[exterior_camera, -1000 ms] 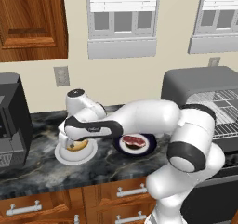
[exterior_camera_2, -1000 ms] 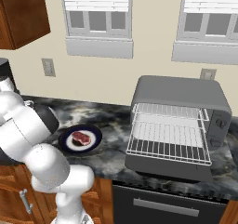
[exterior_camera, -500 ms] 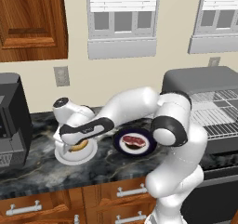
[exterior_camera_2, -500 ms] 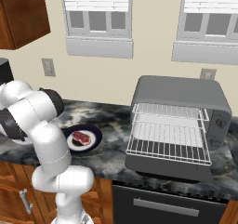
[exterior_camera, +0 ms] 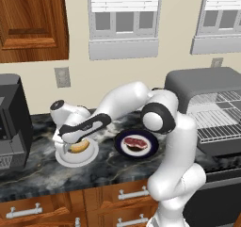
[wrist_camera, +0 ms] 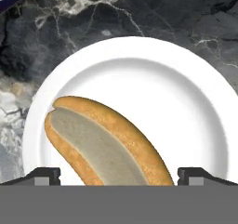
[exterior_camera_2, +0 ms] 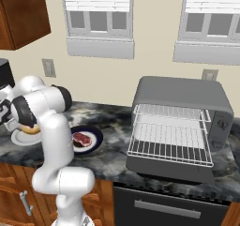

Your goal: Open the toaster oven door. Place the hotdog bun on the bottom rack in the toaster oven and place the steak on the top rack.

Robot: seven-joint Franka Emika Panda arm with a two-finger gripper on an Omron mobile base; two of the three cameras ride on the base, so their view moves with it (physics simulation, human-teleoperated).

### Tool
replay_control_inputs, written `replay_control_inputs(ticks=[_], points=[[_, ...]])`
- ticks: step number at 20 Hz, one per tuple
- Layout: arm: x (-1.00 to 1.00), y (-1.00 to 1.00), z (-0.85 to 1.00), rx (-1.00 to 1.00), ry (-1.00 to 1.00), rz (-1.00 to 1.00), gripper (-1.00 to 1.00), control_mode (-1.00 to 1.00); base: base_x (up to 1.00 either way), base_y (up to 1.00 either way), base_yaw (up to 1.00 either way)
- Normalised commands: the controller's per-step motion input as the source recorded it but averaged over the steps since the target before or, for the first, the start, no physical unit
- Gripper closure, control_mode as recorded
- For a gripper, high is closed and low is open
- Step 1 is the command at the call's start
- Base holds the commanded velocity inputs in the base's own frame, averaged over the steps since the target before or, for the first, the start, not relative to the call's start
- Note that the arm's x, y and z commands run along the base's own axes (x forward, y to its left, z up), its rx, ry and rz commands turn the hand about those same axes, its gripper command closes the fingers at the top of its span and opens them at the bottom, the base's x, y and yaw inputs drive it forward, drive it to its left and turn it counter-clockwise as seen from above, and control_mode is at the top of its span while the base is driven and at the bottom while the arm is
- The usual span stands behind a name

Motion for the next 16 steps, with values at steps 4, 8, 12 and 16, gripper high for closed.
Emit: replay_control_inputs(ticks=[4, 8, 12, 16], points=[[0.01, 0.06, -0.25, 0.0, 0.0, 0.0, -1.0, -1.0, 0.0, 0.0, 0.0], [0.09, 0.01, -0.15, 0.0, 0.0, 0.0, -1.0, -1.0, 0.0, 0.0, 0.0], [0.2, 0.01, -0.22, 0.0, 0.0, 0.0, -1.0, -1.0, 0.0, 0.0, 0.0], [0.27, 0.0, -0.18, 0.0, 0.0, 0.0, -1.0, -1.0, 0.0, 0.0, 0.0]])
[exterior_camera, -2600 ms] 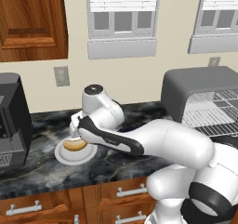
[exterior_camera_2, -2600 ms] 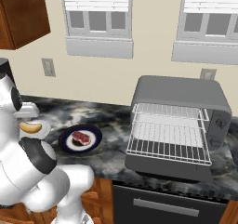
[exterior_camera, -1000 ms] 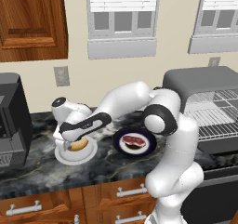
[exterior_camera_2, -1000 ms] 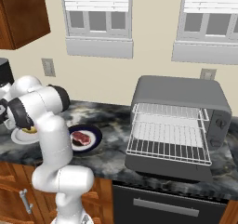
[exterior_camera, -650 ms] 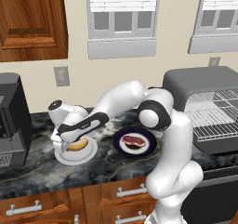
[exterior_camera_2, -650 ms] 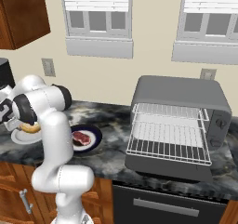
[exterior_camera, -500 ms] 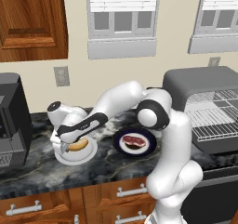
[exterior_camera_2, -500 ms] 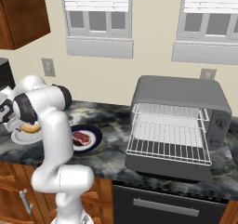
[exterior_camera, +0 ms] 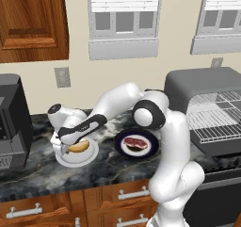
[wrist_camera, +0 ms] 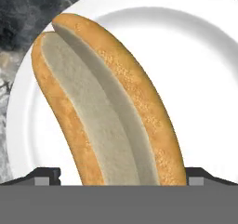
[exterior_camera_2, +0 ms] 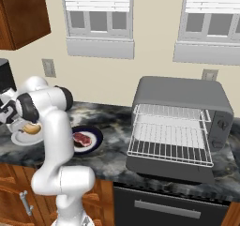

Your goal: Open the toaster oven door. Place the hotdog bun on the bottom rack in the toaster oven and place the steak on the top rack.

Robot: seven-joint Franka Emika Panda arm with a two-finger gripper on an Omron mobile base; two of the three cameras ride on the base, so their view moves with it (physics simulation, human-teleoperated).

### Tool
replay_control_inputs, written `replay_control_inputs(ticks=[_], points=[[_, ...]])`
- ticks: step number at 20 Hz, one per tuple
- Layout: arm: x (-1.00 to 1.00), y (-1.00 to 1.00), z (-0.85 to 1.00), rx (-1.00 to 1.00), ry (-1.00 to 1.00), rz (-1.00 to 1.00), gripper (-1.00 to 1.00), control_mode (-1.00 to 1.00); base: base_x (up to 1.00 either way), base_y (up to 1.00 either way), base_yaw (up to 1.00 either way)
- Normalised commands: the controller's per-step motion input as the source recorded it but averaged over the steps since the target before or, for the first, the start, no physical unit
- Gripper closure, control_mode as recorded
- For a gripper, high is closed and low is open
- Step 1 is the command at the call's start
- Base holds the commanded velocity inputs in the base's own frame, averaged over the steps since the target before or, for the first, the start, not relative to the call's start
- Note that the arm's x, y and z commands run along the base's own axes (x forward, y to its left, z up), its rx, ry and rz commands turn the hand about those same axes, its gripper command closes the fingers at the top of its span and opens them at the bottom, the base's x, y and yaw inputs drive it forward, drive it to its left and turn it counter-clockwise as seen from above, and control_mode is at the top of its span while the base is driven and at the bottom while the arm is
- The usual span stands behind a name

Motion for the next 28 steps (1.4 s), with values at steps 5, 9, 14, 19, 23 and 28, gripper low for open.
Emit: replay_control_inputs(ticks=[5, 9, 14, 19, 23, 28], points=[[0.18, 0.0, -0.18, 0.0, 0.0, 0.0, -1.0, -1.0, 0.0, 0.0, 0.0], [0.01, 0.0, -0.1, 0.0, 0.0, 0.0, 1.0, -1.0, 0.0, 0.0, 0.0], [-0.06, 0.0, 0.0, 0.0, 0.0, 0.0, 1.0, -1.0, 0.0, 0.0, 0.0], [-0.27, -0.13, 0.09, 0.0, 0.0, 0.0, 1.0, -1.0, 0.0, 0.0, 0.0], [-0.39, -0.24, 0.5, 0.0, 0.0, 0.0, 1.0, -1.0, 0.0, 0.0, 0.0], [-0.36, -0.64, 0.61, 0.02, -0.02, 0.0, 1.0, -1.0, 0.0, 0.0, 0.0]])
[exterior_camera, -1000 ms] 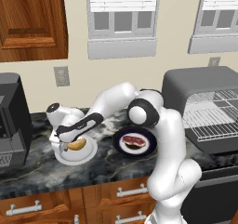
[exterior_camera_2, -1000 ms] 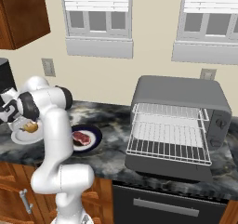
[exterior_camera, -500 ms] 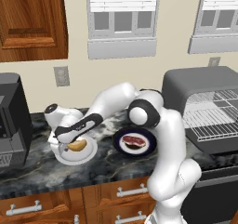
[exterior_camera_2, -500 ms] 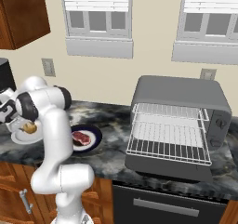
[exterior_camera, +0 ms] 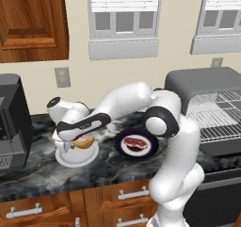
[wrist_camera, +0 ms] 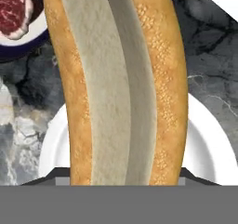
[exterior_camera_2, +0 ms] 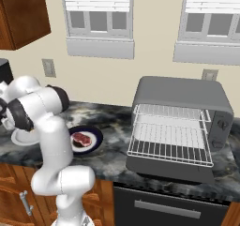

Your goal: Open the toaster oven door. Place the hotdog bun on the bottom rack in the toaster oven and place the steak on the top rack.

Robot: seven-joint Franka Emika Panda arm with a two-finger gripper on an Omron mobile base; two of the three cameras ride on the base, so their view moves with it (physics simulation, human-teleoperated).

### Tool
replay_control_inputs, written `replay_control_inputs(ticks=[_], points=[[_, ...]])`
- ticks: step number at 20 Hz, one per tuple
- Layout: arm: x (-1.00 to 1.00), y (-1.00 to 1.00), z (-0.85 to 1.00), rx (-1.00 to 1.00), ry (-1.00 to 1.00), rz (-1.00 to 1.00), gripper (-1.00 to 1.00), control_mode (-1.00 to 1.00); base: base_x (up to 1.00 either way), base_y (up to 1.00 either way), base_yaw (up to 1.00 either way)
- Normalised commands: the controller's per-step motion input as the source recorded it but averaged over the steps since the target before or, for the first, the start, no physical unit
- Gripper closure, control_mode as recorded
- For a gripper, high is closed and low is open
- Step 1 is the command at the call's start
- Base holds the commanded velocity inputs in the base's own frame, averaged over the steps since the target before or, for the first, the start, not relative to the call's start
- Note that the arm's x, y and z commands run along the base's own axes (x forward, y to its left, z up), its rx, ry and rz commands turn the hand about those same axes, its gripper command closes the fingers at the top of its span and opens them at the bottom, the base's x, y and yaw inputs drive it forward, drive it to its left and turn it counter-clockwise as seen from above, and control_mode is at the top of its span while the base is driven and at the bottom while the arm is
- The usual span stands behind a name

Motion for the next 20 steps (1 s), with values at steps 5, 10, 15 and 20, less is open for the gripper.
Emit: replay_control_inputs(ticks=[5, 10, 15, 20], points=[[-0.28, -0.74, 0.57, 0.05, -0.08, 0.0, 1.0, -1.0, 0.0, 0.0, 0.0], [-0.4, -0.81, 0.55, 0.06, -0.09, 0.0, 1.0, -1.0, 0.0, 0.0, 0.0], [-0.32, -0.83, 0.51, 0.08, -0.1, 0.0, 1.0, -1.0, 0.0, 0.0, 0.0], [-0.04, -0.81, 0.51, 0.08, -0.03, -0.02, 1.0, -1.0, 0.0, 0.0, 0.0]])
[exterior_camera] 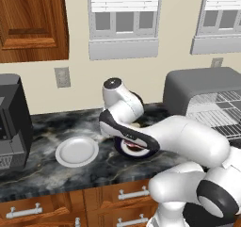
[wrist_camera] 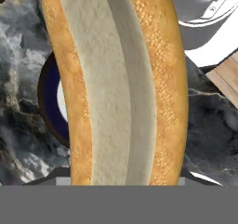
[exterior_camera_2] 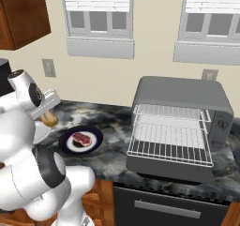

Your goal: Open the toaster oven door. Place the hotdog bun on the bottom rack in the toaster oven and place the steak on the top rack.

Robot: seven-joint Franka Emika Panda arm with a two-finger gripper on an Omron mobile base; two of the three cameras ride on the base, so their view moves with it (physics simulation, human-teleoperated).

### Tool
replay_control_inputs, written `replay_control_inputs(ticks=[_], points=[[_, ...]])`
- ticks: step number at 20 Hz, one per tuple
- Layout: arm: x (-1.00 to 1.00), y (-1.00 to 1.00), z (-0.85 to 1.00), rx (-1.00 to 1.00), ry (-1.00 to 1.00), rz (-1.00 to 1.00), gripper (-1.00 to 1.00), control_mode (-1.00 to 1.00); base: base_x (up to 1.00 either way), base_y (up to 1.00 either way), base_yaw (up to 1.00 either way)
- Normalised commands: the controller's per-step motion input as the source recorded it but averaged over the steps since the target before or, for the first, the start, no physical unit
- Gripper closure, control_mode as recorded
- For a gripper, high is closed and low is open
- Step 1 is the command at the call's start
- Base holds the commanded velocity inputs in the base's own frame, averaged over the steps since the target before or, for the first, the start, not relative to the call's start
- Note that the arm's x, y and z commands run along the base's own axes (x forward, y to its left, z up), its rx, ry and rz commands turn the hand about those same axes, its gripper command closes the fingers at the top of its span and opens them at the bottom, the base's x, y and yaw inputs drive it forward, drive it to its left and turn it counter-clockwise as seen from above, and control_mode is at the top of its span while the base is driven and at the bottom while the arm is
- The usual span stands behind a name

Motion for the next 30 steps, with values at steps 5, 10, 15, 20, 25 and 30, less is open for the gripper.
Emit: replay_control_inputs(ticks=[5, 10, 15, 20, 25, 30], points=[[-0.04, -0.95, 0.46, 0.09, 0.0, -0.01, 1.0, -1.0, 0.0, 0.0, 0.0], [-0.19, -0.95, 0.32, 0.08, 0.0, 0.0, 1.0, -1.0, 0.0, 0.0, 0.0], [-0.38, -1.0, 0.09, 0.09, 0.0, 0.0, 1.0, -1.0, 0.0, 0.0, 0.0], [-0.11, -1.0, 0.07, 0.04, -0.01, 0.07, 1.0, -1.0, 0.0, 0.0, 0.0], [-0.1, -1.0, 0.16, 0.0, -0.02, 0.13, 1.0, -1.0, 0.0, 0.0, 0.0], [-0.14, -1.0, 0.21, 0.0, 0.0, 0.17, 1.0, -1.0, 0.0, 0.0, 0.0]])
